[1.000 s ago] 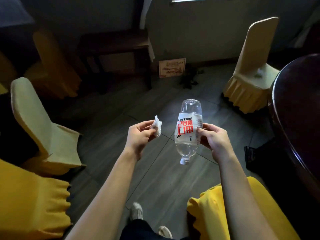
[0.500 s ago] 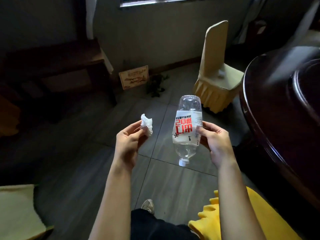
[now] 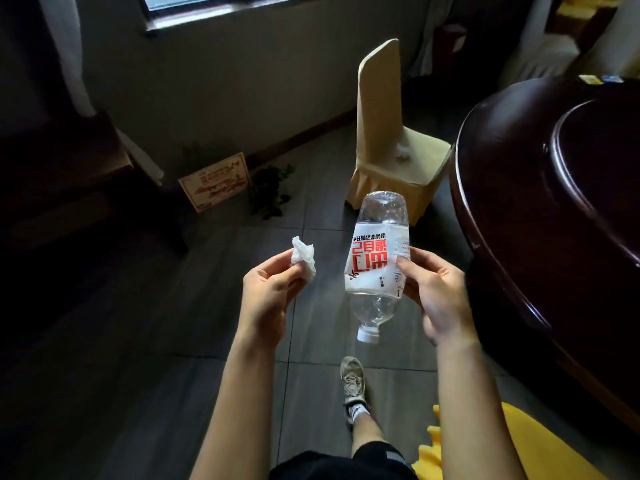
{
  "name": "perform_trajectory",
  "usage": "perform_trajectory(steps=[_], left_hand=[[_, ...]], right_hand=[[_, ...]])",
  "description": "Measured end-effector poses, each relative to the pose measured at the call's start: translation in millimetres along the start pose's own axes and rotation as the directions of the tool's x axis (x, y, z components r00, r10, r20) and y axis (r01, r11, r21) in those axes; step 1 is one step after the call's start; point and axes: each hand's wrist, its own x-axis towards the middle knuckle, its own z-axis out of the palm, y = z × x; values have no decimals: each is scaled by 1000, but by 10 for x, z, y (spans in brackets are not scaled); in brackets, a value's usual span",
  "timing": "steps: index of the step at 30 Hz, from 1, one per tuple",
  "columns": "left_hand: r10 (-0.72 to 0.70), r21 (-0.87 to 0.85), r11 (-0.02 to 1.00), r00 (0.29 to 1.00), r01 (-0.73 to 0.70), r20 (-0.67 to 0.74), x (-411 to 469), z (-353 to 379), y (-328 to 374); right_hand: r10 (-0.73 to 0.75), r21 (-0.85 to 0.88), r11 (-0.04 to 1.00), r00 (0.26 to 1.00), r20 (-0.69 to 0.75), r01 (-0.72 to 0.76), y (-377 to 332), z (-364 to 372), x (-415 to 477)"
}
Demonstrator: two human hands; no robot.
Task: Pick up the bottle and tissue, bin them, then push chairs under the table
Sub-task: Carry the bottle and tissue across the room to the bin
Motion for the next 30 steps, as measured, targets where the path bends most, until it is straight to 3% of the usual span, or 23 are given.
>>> perform_trajectory(steps=[10,18,24,30], left_hand=[[-68,-113,991,998,68,6,1624,1176,198],[-26,-34,999,999,27,18,2678,1829,360],[-63,-77,995,998,64,7,3636,2161,494],[-93,-22,995,990,96,108,4695,2528,687]], right_hand=[[-42,7,999,998,-46,43,-557,88,1777],[-35,11,999,994,-108,36,-971,149,3027],[-19,10,1000,987,-161,21,-1047,301,3831],[-57,-5,998,966,-253,57,-1208,505,4745]])
